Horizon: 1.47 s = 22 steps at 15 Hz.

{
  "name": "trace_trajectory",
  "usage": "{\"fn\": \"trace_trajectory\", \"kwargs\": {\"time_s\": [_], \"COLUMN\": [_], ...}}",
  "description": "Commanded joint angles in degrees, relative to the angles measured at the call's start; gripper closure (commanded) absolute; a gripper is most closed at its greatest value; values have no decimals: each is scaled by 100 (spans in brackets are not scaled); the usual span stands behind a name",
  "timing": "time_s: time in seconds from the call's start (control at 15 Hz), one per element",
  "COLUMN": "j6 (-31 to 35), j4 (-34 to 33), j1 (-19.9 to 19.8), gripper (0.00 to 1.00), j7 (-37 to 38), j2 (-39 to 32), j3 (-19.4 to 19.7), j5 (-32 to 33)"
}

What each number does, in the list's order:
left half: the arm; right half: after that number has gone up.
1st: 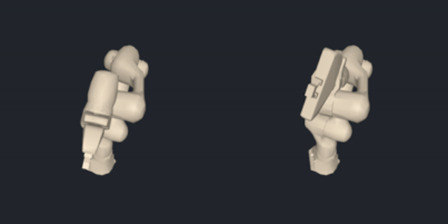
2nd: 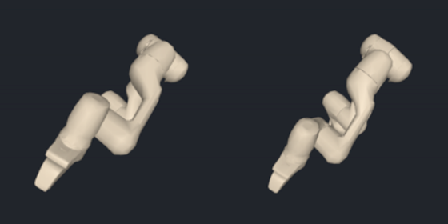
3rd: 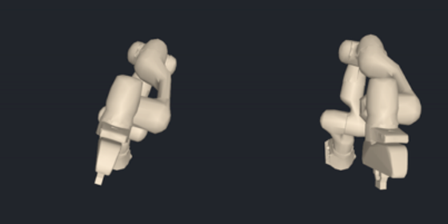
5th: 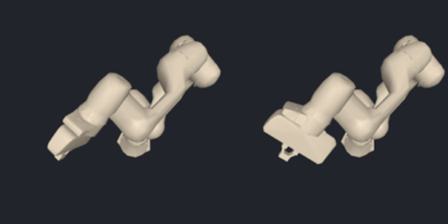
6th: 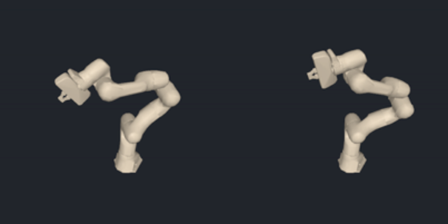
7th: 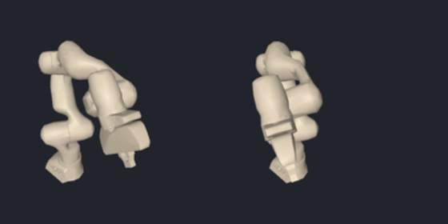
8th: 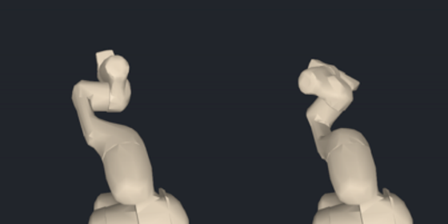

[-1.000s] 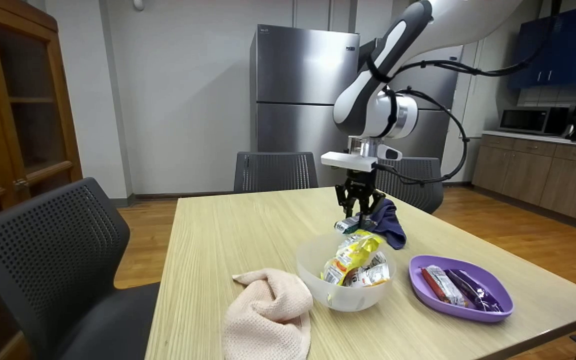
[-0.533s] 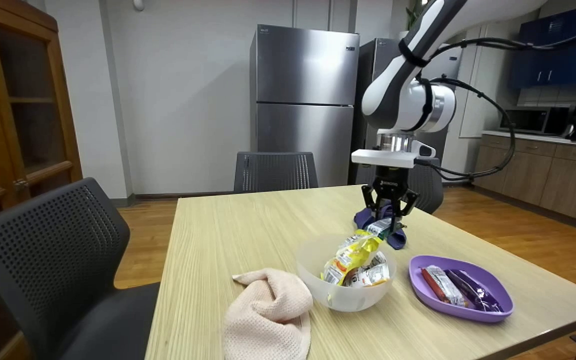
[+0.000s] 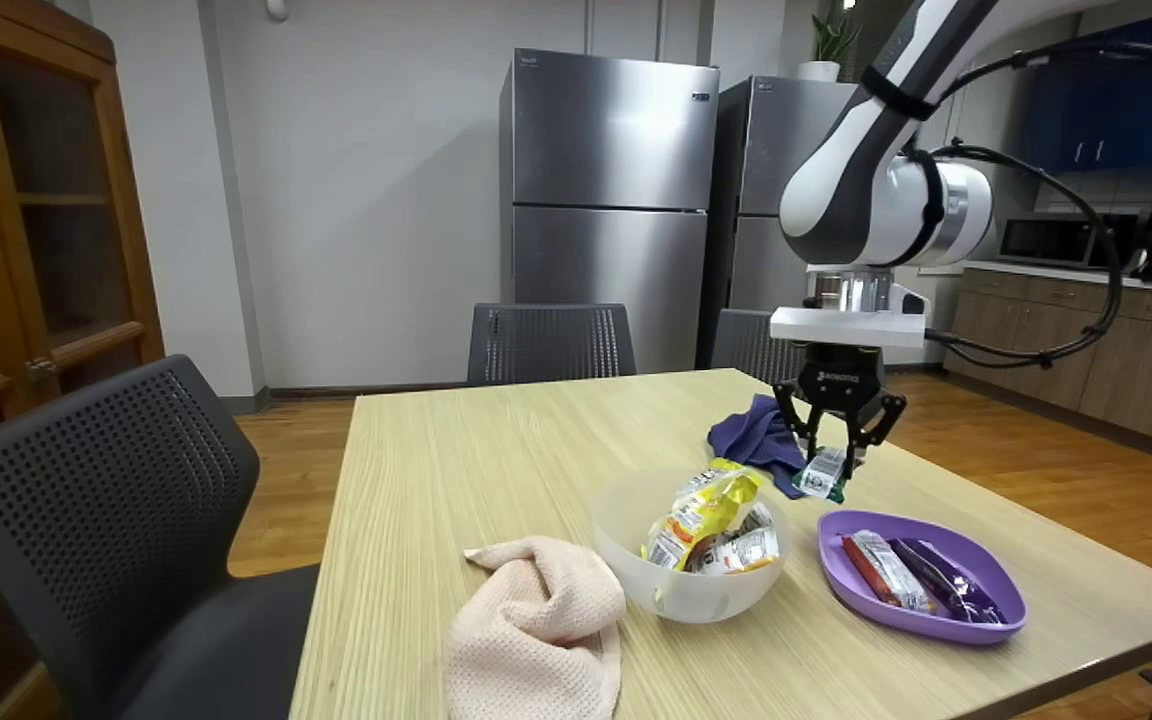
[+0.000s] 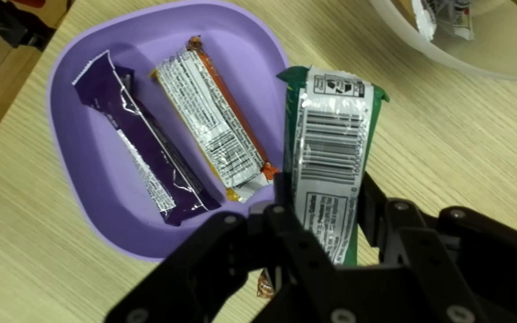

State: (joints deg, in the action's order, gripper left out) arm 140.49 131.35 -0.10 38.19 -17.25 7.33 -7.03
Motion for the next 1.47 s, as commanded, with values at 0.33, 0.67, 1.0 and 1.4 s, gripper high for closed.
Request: {"fn": "trace_trajectory", "kwargs": {"time_s": [0.33,0.67,1.0,1.4], "j6": [519,793,1056,1324], "j4": [641,532,485,546], "j1": [87,298,476,545], "gripper": [87,87,87,36], "j7": [-499,-396,-437,-514], "j2": [184,-189,-482,-475], "j3": [-18,46,128,282], "j5": [176,449,685,771]}}
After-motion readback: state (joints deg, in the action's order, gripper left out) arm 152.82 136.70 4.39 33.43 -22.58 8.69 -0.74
